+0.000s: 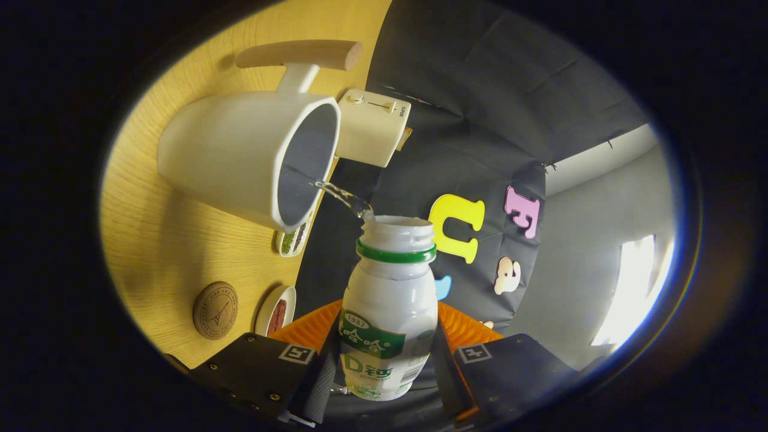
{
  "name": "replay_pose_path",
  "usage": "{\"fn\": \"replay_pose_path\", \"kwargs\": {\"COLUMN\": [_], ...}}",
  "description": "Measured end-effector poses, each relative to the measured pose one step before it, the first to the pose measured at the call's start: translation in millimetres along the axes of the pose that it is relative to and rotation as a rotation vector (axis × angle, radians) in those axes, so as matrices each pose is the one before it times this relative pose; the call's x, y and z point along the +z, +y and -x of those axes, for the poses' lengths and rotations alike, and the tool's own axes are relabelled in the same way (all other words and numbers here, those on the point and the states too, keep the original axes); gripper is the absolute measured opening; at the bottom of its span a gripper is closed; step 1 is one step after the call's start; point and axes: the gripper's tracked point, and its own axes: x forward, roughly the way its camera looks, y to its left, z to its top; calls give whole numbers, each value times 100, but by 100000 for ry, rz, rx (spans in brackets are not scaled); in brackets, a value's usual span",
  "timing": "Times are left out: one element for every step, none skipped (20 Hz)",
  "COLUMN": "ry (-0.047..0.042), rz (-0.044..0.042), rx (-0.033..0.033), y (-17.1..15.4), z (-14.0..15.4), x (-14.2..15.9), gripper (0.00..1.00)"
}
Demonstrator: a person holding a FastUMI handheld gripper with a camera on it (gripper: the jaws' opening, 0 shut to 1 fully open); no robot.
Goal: Take the bottle from table, then pour the juice into the cup, finally place the bottle on the coaster
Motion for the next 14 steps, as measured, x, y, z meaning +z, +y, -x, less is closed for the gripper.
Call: {"fn": "replay_pose_path", "kwargs": {"ry": [-54,-142,-80,-210,-43,-37,-107,-362,-182,-67,-143,-180,-130,-180], "rz": [543,777,725,537,573,643,754,658,359,199,233,429,671,911], "rx": [-137,-259,-406,-543,-305,-386,-132,21,-88,59,-14,-116,-48,-111], "y": [-26,-64,-127,-68,-72,-89,-136,-18,-64,46,-53,-55,26,-33], "z": [-72,71,-43,41,-41,-1,-121,22,64,78,7,20,38,-4], "x": [103,41,-18,24,-4,-51,8,37,10,-39,46,36,-7,8], "gripper": [71,71,71,71,71,71,71,71,71,71,71,71,71,71]}}
